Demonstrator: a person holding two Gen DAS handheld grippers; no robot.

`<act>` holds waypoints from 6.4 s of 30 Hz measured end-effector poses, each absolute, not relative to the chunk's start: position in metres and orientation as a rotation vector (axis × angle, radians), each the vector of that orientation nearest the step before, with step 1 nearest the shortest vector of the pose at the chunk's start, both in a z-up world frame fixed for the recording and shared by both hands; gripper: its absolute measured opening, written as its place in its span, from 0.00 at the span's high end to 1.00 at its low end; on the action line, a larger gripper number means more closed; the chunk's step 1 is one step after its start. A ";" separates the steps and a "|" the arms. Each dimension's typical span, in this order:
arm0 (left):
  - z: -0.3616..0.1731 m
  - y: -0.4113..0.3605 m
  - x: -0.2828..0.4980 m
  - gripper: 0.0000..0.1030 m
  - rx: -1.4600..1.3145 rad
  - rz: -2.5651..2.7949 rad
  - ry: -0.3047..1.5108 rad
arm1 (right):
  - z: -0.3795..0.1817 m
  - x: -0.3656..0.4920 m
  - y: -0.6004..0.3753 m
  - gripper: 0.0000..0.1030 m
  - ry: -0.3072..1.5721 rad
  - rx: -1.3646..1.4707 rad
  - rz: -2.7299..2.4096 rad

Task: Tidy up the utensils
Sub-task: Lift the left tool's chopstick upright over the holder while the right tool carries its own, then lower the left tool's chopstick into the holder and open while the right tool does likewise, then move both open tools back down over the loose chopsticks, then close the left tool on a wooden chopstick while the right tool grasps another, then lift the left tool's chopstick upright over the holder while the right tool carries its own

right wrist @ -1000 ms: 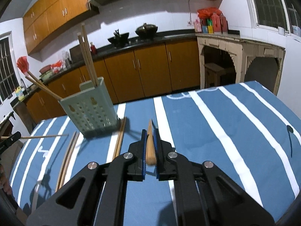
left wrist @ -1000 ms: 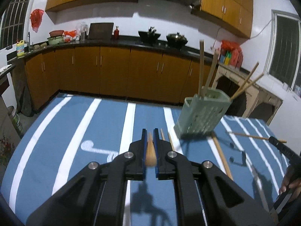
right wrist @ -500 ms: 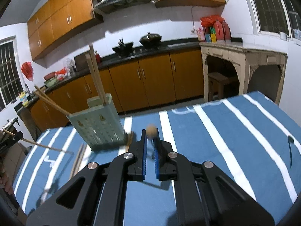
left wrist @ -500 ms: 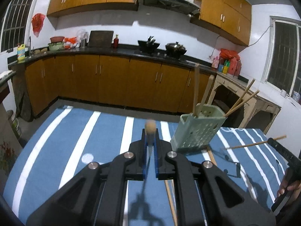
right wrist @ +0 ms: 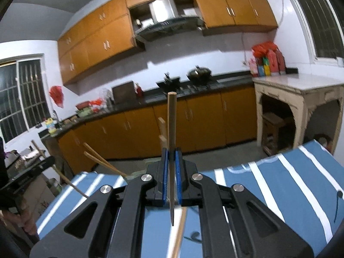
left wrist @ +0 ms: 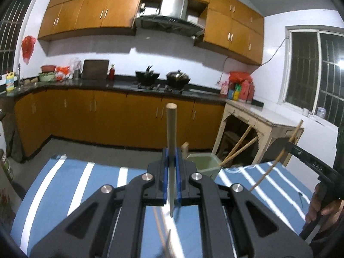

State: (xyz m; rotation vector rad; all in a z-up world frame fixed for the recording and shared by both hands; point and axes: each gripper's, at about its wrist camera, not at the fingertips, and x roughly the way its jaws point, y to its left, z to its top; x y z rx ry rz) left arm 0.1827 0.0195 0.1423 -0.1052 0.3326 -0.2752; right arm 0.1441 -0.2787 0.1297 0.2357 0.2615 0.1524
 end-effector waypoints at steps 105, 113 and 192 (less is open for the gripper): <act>-0.079 -0.012 0.230 0.92 -0.008 -0.203 0.916 | -0.081 0.198 -0.264 0.93 0.871 0.156 -0.034; -0.079 0.020 0.248 0.93 -0.038 -0.079 0.900 | -0.082 0.194 -0.278 0.93 0.856 0.187 -0.072; 0.006 0.045 0.194 0.93 -0.063 -0.155 0.688 | -0.047 0.153 -0.291 0.79 0.780 0.203 0.042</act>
